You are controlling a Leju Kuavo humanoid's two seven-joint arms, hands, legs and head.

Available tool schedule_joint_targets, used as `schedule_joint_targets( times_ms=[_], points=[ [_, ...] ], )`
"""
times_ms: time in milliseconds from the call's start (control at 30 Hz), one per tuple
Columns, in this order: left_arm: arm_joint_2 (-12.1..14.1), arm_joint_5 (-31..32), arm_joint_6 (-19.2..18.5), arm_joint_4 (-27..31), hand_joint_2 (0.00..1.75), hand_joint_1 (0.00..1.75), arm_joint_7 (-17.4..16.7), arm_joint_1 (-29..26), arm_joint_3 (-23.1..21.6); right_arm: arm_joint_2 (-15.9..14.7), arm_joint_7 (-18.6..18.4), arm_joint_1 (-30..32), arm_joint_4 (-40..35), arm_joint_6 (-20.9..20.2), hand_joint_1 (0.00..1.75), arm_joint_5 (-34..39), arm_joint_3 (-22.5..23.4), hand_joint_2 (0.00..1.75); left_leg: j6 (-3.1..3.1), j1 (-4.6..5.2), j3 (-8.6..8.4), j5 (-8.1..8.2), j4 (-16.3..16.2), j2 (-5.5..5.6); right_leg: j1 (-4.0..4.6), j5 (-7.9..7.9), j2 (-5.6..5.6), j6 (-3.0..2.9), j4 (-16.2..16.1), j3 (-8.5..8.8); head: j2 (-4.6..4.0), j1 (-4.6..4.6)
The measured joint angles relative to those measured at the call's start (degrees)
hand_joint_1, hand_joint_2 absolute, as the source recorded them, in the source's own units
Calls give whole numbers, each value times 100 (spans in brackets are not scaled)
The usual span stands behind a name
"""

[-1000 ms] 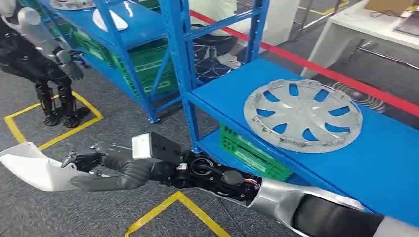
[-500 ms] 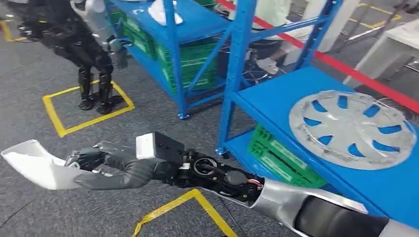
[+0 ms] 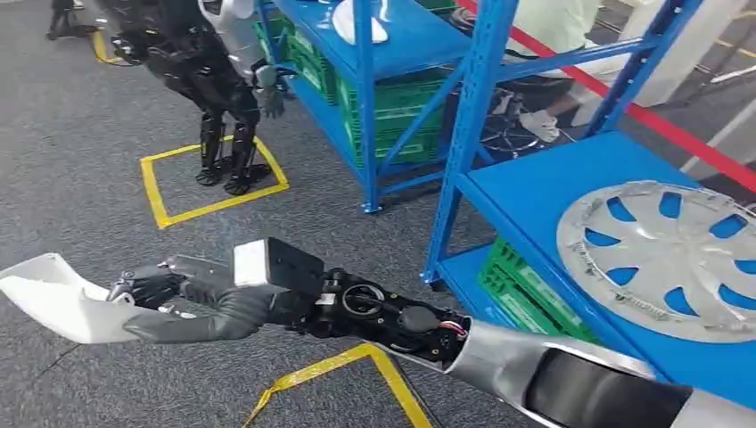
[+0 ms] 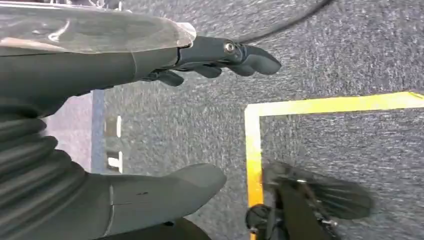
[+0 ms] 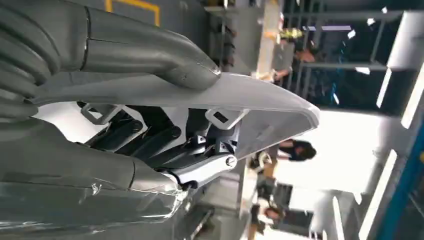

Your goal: Take the parts from the cabinet and place them on the table.

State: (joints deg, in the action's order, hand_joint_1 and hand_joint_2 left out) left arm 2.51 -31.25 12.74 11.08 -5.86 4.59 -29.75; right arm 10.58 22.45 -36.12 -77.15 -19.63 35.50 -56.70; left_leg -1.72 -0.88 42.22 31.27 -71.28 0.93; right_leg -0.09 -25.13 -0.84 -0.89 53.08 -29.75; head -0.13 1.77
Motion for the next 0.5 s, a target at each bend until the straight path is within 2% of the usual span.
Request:
schedule_joint_targets(
  times_ms=[33, 67, 100, 133, 167, 200, 233, 267, 333, 367, 400, 433, 500],
  points=[
    [-2, -9, 0, 0, 175, 0, -2, -1, 0, 0, 0, 7, 0, 0, 175, 0, 0, 175, -17, -7, 91, 18, -180, -20, 1, -5, -67, 1, 7, -7, 0, -4],
    [-2, -13, 0, 0, 175, 0, -2, -7, 0, 0, 0, 7, 0, 0, 175, 0, 0, 175, -30, -14, 34, -88, -73, -44, -1, -13, -127, 7, 11, -9, 0, -9],
    [0, -15, 2, 0, 175, 0, -2, -17, 0, 0, -2, 6, 0, -4, 175, 0, 0, 175, -42, -31, -172, -294, 296, -75, -3, -27, -186, 14, 22, -7, 0, -20],
    [4, -20, 4, -2, 175, 0, -4, -17, 0, 0, -5, 5, 0, -7, 175, 0, 0, 175, -49, -44, -479, -541, 859, -142, -5, -47, -241, 36, 41, -1, 0, -24],
    [13, -20, 7, 0, 175, 0, -4, -12, 0, 0, -5, 2, -2, -9, 175, 0, 0, 175, -51, -48, -803, -750, 1428, -284, -6, -75, -293, 65, 68, 7, 0, -30],
    [0, -20, 7, 0, 175, 0, -4, 8, 0, 0, -7, -1, 0, -9, 175, 0, 0, 175, -16, 2, -917, -696, 1672, -471, 52, -110, -334, 110, 98, -10, 0, -39],
    [2, -20, 9, 0, 175, 0, -9, 14, 0, 0, -9, -7, 0, -7, 175, -2, 0, 175, 53, 5, -897, -747, 1679, -369, 57, -127, -369, 130, 115, -5, 0, -22],
    [0, -20, 9, 0, 175, 0, -13, 11, 0, 0, -9, -9, -2, -7, 175, 0, 0, 175, 85, 11, -886, -730, 1653, -321, 56, -133, -395, 147, 107, 5, 0, 13],
    [0, -20, 9, 0, 175, 0, -17, -9, 0, 0, -11, -14, -2, -7, 175, 0, 0, 175, 140, 13, -880, -726, 1655, -220, 51, -154, -476, 202, 109, 40, 0, 24],
    [-2, -20, 9, 0, 175, 0, -20, -14, 0, 2, -11, -15, -2, -7, 175, 0, 0, 175, 184, -20, -908, -747, 1687, -178, 16, -216, -390, 257, 152, 30, 0, 26],
    [-2, -18, 9, 0, 175, 0, -20, -12, 0, 2, -11, -20, -4, -4, 175, 0, 0, 175, 206, -19, -908, -747, 1688, -136, 2, -377, -172, 273, 368, -44, 0, 42],
    [4, -15, 9, 0, 175, 0, -20, -2, 0, 2, -4, -24, -4, 2, 175, 0, 2, 175, 240, -18, -907, -751, 1687, -103, 0, -629, -49, 284, 805, -241, 0, 74],
    [7, -11, 9, 0, 175, 0, -20, 9, 0, -4, -9, -1, 0, 9, 175, 0, 2, 175, 259, -1, -904, -748, 1686, 7, -3, -1025, 36, 298, 1784, -707, 0, 118]
  ],
)
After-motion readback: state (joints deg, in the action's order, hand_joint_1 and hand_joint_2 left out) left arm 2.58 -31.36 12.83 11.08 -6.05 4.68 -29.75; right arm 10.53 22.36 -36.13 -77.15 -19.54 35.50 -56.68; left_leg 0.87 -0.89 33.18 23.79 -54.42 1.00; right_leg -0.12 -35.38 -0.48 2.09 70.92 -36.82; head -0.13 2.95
